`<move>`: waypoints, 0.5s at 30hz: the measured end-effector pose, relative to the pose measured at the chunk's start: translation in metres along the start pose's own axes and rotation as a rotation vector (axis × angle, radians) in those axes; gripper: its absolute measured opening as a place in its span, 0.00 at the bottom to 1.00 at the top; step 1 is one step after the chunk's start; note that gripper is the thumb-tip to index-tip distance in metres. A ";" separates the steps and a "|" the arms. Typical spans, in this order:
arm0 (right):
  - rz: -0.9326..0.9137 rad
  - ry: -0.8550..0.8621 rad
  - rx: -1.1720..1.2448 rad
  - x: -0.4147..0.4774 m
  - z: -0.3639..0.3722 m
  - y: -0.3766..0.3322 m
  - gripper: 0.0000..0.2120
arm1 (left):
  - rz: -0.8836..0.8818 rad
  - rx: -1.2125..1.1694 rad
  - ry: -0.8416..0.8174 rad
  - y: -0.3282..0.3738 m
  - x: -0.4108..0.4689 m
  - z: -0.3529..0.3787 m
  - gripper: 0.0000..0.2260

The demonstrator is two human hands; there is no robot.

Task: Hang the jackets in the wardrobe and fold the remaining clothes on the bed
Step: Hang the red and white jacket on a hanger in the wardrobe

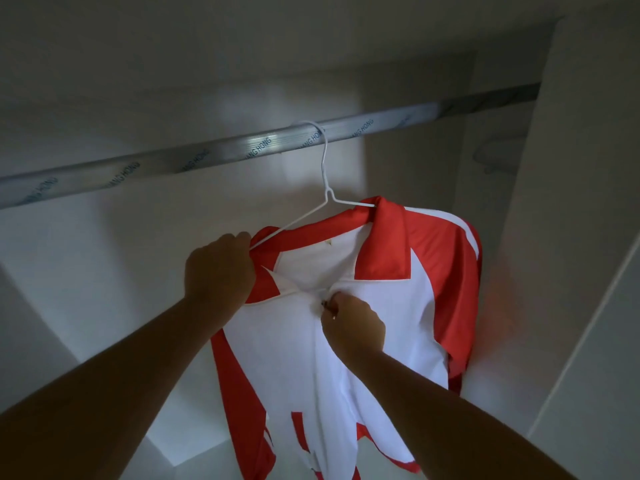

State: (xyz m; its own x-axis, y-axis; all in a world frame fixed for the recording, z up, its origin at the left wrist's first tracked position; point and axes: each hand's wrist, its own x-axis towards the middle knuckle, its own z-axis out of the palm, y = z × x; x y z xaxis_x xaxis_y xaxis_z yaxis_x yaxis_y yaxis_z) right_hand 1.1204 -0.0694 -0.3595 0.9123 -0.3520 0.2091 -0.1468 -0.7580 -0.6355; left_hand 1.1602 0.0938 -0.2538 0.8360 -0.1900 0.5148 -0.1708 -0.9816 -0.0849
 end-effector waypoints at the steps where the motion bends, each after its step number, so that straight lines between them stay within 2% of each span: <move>1: -0.025 -0.043 -0.010 -0.002 -0.003 0.003 0.12 | -0.004 -0.023 -0.006 0.001 -0.001 0.000 0.10; 4: -0.066 -0.285 0.029 -0.004 -0.021 0.008 0.13 | -0.051 -0.151 0.046 -0.002 -0.013 0.006 0.12; 7: 0.044 -0.531 0.408 -0.003 -0.049 0.004 0.12 | -0.004 -0.082 0.173 -0.007 -0.055 0.029 0.20; 9: 0.122 -0.625 0.578 -0.004 -0.065 0.000 0.11 | 0.069 -0.138 0.038 0.002 -0.089 0.049 0.21; 11: 0.186 -0.678 0.595 -0.006 -0.075 -0.006 0.09 | 0.083 -0.249 -0.095 0.024 -0.104 0.060 0.21; 15: 0.245 -0.715 0.687 -0.012 -0.086 -0.017 0.10 | 0.081 -0.416 -0.072 0.069 -0.093 0.064 0.17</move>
State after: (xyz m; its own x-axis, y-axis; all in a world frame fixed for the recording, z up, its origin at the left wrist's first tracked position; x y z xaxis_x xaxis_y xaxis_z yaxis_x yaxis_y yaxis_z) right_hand 1.0793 -0.0989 -0.2873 0.9345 0.1256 -0.3332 -0.3139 -0.1511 -0.9374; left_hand 1.1046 0.0427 -0.3623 0.8428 -0.2818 0.4585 -0.4211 -0.8758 0.2358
